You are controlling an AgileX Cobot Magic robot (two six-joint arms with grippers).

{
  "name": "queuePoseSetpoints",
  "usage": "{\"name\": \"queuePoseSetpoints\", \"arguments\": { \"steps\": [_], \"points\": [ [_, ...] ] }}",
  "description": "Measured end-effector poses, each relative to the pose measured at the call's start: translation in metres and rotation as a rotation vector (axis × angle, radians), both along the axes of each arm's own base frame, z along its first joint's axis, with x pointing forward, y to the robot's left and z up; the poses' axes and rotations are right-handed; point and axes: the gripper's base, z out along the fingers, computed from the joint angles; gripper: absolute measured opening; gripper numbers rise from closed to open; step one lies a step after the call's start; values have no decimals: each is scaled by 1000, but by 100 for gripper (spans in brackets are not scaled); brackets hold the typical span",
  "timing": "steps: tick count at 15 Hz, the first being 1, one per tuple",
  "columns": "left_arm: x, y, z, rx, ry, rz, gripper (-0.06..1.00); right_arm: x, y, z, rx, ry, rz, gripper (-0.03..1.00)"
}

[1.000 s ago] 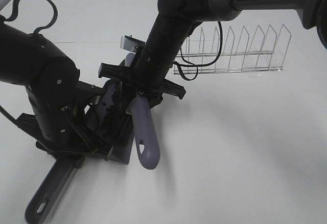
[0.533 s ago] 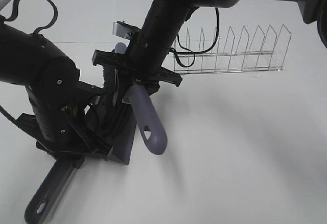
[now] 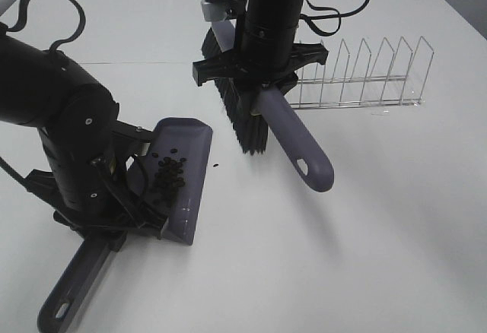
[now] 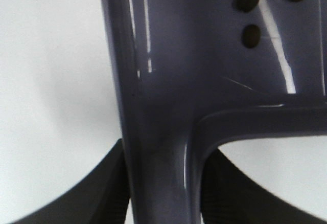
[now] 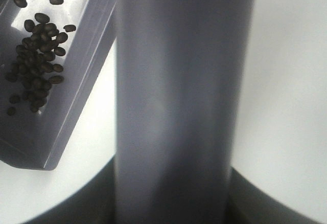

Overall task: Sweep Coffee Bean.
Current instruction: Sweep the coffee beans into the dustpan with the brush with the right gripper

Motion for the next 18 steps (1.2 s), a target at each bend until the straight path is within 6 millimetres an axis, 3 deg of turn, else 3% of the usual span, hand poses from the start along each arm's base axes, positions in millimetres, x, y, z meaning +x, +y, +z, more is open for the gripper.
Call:
{"name": "queuePoseSetpoints", "arguments": {
  "steps": [3,6,8,10,18],
  "points": [
    [-1,-1,0,-7,5,11,35,-7,-4,15,16,-15,16,30],
    [-1,-1,0,-8,6,11,35,-17,-41,20,-4,28,-26,30],
    [-1,-1,0,-8,6,12,35,-12,-72,10,-39,67,-85,30],
    [-1,-1,0,-13,10,20,35,-10,-90,1,-82,89,-111,30],
    [1,-4,-2,-22,20,59,35,-4,-89,-51,-151,198,-124,30]
  ]
}}
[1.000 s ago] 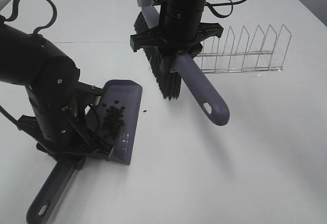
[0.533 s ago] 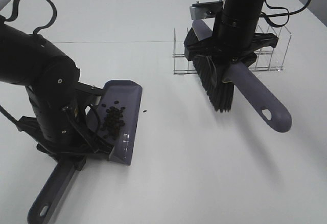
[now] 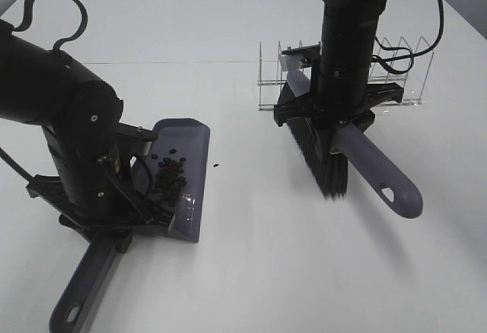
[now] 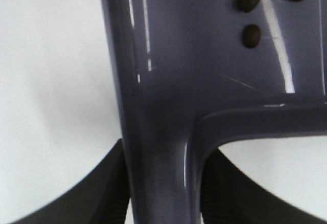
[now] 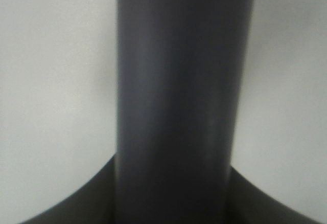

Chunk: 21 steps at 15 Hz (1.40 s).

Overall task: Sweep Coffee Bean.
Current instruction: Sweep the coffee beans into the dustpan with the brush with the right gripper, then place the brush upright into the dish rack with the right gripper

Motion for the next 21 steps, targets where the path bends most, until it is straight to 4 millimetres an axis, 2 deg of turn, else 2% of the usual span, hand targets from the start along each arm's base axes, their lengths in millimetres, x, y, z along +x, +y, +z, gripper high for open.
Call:
{"name": "queuePoseSetpoints", "arguments": {
  "steps": [1,4,7,9,11,12,17,21],
  "points": [
    [2,-1,-2,2,4,-7,35,0,1,-5,4,16,-4,30],
    [9,-7,-2,-3,2,-47,35,-4,32,-21,60,48,15,30],
    [14,-11,-7,13,29,-79,35,3,73,-35,115,49,55,30],
    [16,-12,-9,25,45,-90,35,8,100,-38,187,42,61,30],
    [17,-12,-9,23,49,-89,35,12,117,-37,282,54,40,30],
    [19,-10,-9,18,52,-82,35,15,130,-28,380,57,29,30],
    [32,10,-9,11,58,-47,35,30,139,2,433,-60,63,30],
    [33,11,-9,9,60,-50,35,37,128,8,312,-148,119,30]
  ]
}}
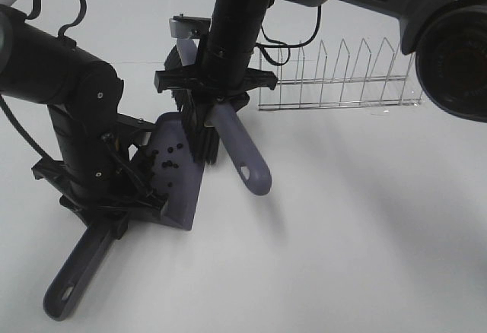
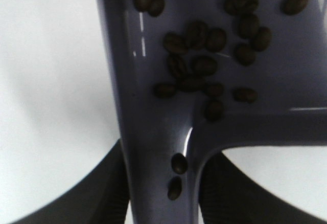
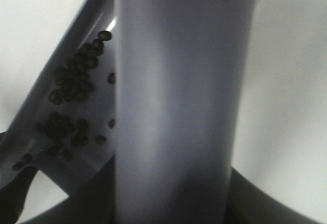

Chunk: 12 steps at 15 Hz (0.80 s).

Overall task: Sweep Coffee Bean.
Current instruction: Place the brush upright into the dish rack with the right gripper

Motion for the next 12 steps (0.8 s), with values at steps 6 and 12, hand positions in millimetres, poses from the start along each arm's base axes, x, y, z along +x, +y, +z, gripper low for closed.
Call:
{"name": "queuePoseSetpoints", "arguments": {
  "steps": [6,12],
  "points": [
    [0,0,0,1,2,2,35,7,-31,71,-7,-171,-32,30],
    [0,0,0,0,5,2,35,-16,-128,80,-84,-59,-145,30]
  ]
}}
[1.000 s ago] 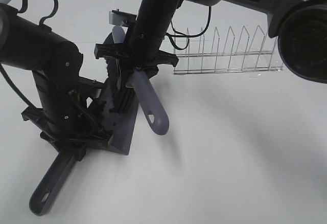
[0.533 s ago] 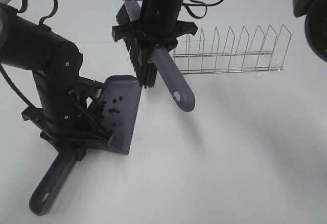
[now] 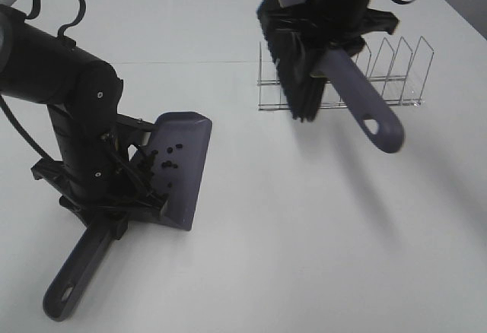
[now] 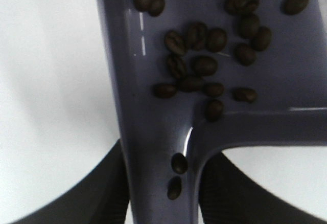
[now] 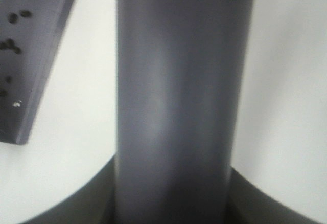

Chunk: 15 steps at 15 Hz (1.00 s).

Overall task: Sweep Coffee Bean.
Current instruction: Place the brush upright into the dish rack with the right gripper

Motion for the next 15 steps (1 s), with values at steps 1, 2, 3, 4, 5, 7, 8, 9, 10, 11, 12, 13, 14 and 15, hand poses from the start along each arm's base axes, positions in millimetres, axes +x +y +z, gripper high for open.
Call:
{"name": "queuePoseSetpoints", "arguments": {
  "steps": [1,2,3,4,5,7,8,9,10,11,12,13,14,15],
  "points": [
    [0,0,0,0,0,0,35,-6,-23,-7,-18,46,-34,30],
    [0,0,0,0,0,0,35,-11,-44,-15,-37,84,-68,30],
    [0,0,0,0,0,0,35,-15,-64,-23,-55,124,-106,30],
    [0,0,0,0,0,-1,35,-17,-85,-33,-78,162,-143,30],
    [0,0,0,-1,1,-1,35,-18,-101,-41,-86,190,-172,30],
    [0,0,0,-4,5,5,35,-17,-123,-49,-98,214,-197,30],
    [-1,-1,0,-8,11,12,35,-14,-134,-61,-121,242,-190,30],
    [-1,-1,0,-7,13,12,35,-13,-135,-69,-130,261,-180,30],
    [-2,-1,0,-8,16,16,35,-12,-135,-80,-135,287,-179,30],
    [-2,-1,0,-5,24,19,35,-11,-135,-89,-138,308,-177,30],
    [-3,0,0,-2,32,21,35,-11,-135,-96,-140,322,-177,30],
    [-3,0,0,-1,34,22,35,-9,-135,-102,-141,333,-165,30],
    [-3,0,0,-1,34,22,35,-7,-135,-104,-141,335,-164,30],
    [-3,0,0,0,36,22,35,-2,-134,-104,-140,325,-164,30]
  ]
}}
